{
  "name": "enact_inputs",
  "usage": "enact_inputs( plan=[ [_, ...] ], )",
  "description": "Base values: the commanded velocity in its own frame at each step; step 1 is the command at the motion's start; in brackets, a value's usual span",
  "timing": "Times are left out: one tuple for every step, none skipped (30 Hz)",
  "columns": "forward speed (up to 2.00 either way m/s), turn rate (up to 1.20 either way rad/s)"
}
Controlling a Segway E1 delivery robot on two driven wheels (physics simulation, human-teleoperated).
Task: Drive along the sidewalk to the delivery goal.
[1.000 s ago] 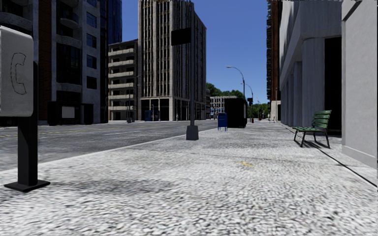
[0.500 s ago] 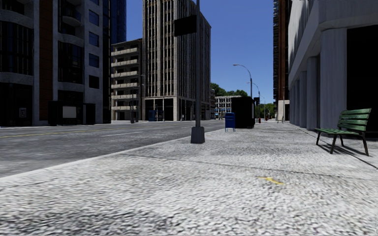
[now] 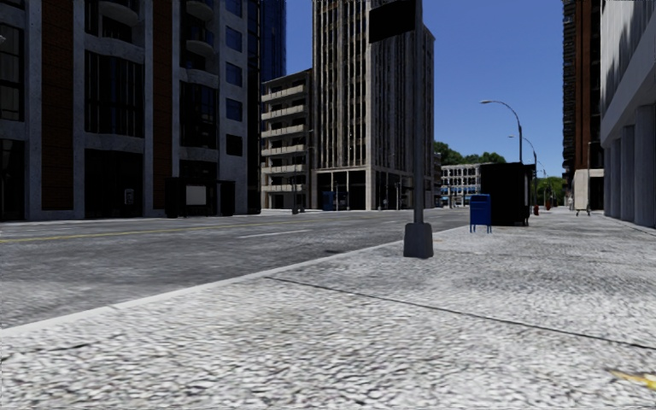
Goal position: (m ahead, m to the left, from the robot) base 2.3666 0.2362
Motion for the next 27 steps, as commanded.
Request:
enact_inputs(
  plan=[
    [1.46,0.00],
    [1.46,0.00],
    [1.46,0.00],
    [1.46,0.00],
    [1.46,0.00],
    [1.46,0.00],
    [1.46,0.00],
    [1.46,0.00],
    [1.46,0.00],
    [1.46,0.00],
    [1.46,0.00],
    [1.46,0.00],
    [1.46,0.00],
    [1.46,0.00],
    [1.46,0.00],
    [1.46,0.00],
    [1.46,0.00],
    [1.46,0.00],
    [1.46,0.00],
    [1.46,0.00],
    [1.46,0.00],
    [1.46,0.00],
    [1.46,0.00],
    [1.46,0.00],
    [1.46,0.00],
    [1.46,0.00],
    [1.46,0.00]
  ],
)
